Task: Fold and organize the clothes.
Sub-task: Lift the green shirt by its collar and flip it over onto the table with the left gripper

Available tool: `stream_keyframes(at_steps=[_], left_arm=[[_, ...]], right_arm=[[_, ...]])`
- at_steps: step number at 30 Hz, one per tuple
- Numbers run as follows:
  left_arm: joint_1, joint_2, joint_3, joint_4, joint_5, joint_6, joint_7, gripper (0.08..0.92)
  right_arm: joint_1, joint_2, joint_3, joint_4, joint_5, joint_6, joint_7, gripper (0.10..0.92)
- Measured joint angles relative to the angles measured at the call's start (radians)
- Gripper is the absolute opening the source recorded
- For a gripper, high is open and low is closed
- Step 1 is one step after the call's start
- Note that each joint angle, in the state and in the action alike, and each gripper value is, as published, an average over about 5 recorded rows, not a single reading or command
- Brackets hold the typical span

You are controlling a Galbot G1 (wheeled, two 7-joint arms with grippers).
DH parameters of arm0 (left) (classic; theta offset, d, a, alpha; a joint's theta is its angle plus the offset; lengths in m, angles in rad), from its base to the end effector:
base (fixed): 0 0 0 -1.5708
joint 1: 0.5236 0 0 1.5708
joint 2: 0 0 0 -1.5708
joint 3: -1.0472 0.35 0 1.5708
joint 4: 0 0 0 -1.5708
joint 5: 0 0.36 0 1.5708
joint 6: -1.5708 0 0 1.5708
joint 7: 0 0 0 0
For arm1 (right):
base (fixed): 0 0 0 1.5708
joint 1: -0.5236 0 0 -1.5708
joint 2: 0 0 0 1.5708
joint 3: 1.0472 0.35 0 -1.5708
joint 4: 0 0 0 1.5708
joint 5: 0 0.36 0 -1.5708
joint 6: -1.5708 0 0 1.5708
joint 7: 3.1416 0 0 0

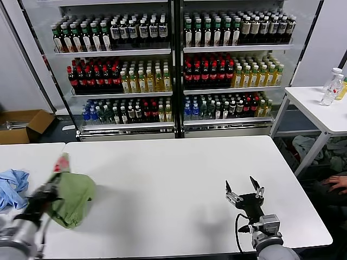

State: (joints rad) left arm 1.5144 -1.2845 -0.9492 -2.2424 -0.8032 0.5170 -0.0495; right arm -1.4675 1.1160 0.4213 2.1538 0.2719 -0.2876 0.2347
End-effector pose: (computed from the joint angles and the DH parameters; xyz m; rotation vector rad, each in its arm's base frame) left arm 0.1895 0.1472 -0.1942 0.0701 -2.8986 0.4912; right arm 0.2118 -0.0391 -0.2588 0.1081 -2.9567 0.2189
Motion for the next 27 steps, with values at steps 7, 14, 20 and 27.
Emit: stream_keyframes(at_steps=[7, 14, 20, 27], left_arm=[[-0.044, -0.118, 0.336, 0.056, 0.255, -0.035, -0.010, 0.112], [-0.128, -0.229, 0.627, 0.166, 0.428, -0.061, -0.036, 0.112], [-0.214, -0.278, 0.772, 0.280, 0.531, -0.086, -0.041, 0.186], [-0.263, -0.294, 0.836, 0.326, 0.542, -0.130, -0.028, 0.402]], right_arm=[[-0.029, -0.008, 0.037, 0.036, -0.004, 0.005, -0.003, 0.823], [-0.039, -0.010, 0.066, 0.051, -0.006, 0.006, -0.006, 0.823], [-0.036, -0.014, 0.073, 0.052, -0.005, 0.005, -0.010, 0.823], [-0.029, -0.016, 0.058, 0.055, 0.018, -0.008, -0.010, 0.823]])
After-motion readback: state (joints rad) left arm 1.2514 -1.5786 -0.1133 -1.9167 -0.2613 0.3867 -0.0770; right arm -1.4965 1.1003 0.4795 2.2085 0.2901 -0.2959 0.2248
